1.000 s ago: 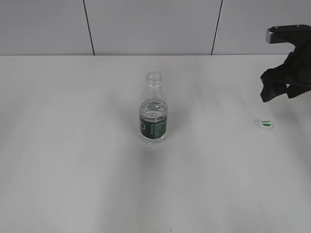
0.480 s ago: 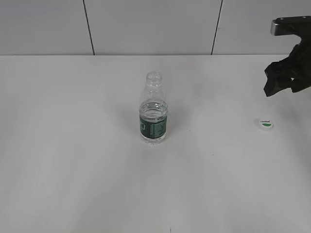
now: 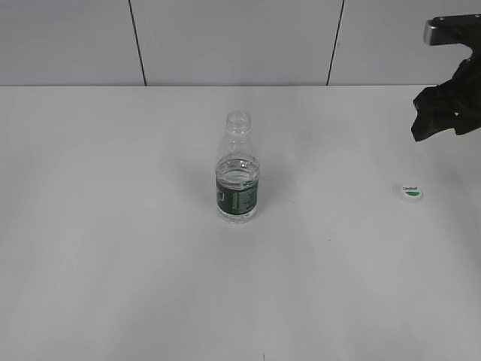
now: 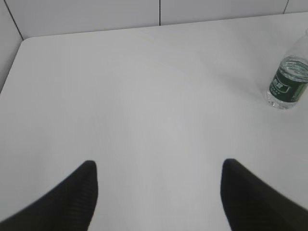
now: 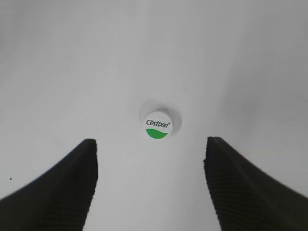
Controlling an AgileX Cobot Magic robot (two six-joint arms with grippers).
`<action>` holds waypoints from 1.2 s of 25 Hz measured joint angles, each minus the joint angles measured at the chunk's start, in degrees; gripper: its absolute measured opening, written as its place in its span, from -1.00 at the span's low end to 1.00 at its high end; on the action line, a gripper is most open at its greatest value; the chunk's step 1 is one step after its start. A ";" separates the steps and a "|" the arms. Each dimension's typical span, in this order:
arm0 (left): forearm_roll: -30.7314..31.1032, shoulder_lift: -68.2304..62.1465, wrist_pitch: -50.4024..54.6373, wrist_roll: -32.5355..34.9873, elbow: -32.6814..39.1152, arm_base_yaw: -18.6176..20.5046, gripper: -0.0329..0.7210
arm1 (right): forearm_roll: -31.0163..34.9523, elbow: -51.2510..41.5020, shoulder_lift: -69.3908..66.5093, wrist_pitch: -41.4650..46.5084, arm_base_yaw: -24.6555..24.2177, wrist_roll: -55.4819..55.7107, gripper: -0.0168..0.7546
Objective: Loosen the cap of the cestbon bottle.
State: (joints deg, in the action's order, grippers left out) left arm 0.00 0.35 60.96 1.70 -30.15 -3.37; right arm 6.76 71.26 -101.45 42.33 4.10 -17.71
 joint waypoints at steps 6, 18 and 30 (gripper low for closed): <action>0.00 0.00 0.07 0.00 0.00 0.00 0.38 | -0.85 0.00 6.66 0.38 0.00 0.00 0.41; 0.32 0.00 0.09 0.00 0.00 0.00 0.37 | -8.80 0.00 26.86 5.55 0.00 5.13 0.41; 0.44 0.00 0.09 0.00 0.00 0.00 0.33 | -11.05 -2.53 50.56 9.67 0.00 7.14 0.41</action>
State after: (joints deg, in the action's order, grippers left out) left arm 0.44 0.35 61.05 1.70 -30.15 -3.37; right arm -4.30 68.73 -50.89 52.00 4.10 -10.57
